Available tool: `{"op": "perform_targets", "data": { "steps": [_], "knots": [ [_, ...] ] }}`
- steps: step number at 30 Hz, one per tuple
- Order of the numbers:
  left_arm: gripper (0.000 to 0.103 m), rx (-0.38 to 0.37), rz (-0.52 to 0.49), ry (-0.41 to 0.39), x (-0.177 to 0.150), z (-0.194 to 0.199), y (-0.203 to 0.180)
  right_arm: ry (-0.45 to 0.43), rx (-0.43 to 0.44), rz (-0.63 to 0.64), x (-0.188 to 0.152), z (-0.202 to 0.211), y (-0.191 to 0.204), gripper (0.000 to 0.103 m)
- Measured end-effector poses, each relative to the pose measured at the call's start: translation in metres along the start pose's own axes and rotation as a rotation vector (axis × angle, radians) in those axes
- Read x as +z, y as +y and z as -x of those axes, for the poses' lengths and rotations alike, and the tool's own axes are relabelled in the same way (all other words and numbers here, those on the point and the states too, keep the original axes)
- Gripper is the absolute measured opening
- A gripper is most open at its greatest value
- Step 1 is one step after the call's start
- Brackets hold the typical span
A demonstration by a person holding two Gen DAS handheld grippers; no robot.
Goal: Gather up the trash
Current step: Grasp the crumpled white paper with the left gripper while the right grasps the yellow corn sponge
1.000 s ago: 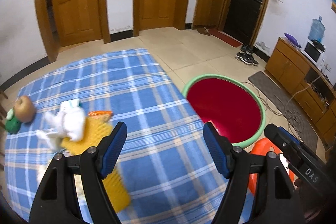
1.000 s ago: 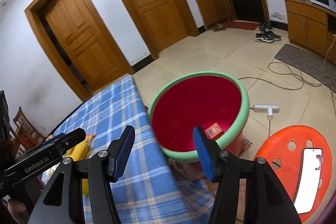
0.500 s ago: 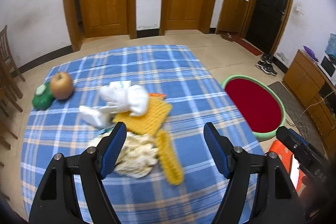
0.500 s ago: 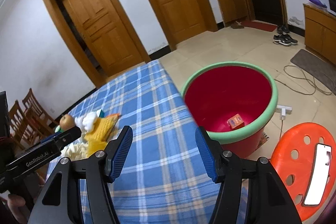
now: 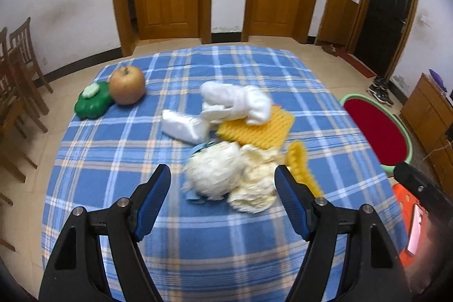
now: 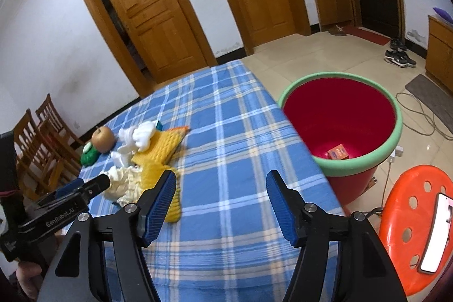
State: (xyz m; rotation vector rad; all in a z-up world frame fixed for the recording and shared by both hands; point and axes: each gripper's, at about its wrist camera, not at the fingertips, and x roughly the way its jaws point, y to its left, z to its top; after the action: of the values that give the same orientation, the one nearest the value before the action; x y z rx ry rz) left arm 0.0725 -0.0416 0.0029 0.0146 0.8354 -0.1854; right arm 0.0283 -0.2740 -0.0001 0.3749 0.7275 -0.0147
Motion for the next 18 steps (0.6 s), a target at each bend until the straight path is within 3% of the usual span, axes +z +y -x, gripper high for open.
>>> {"op": "perform_targets", "data": {
  "steps": [6, 10, 15, 17, 18],
  "knots": [
    [0.075, -0.033, 0.038, 0.006, -0.003, -0.011, 0.016, 0.039, 0.005, 0.045, -0.006, -0.013, 0.020, 0.067],
    [0.060, -0.071, 0.047, 0.019, -0.006, -0.019, 0.020, 0.052, 0.002, 0.060, -0.006, -0.019, 0.029, 0.067],
    [0.051, -0.104, 0.060, 0.028, -0.007, -0.028, 0.024, 0.065, 0.003, 0.080, -0.009, -0.025, 0.038, 0.067],
    [0.038, -0.134, 0.071, 0.034, -0.008, -0.032, 0.026, 0.072, 0.004, 0.083, -0.011, -0.028, 0.041, 0.067],
    [0.038, -0.148, 0.079, 0.037, -0.008, -0.033, 0.027, 0.078, 0.003, 0.084, -0.011, -0.030, 0.041, 0.067]
  ]
}}
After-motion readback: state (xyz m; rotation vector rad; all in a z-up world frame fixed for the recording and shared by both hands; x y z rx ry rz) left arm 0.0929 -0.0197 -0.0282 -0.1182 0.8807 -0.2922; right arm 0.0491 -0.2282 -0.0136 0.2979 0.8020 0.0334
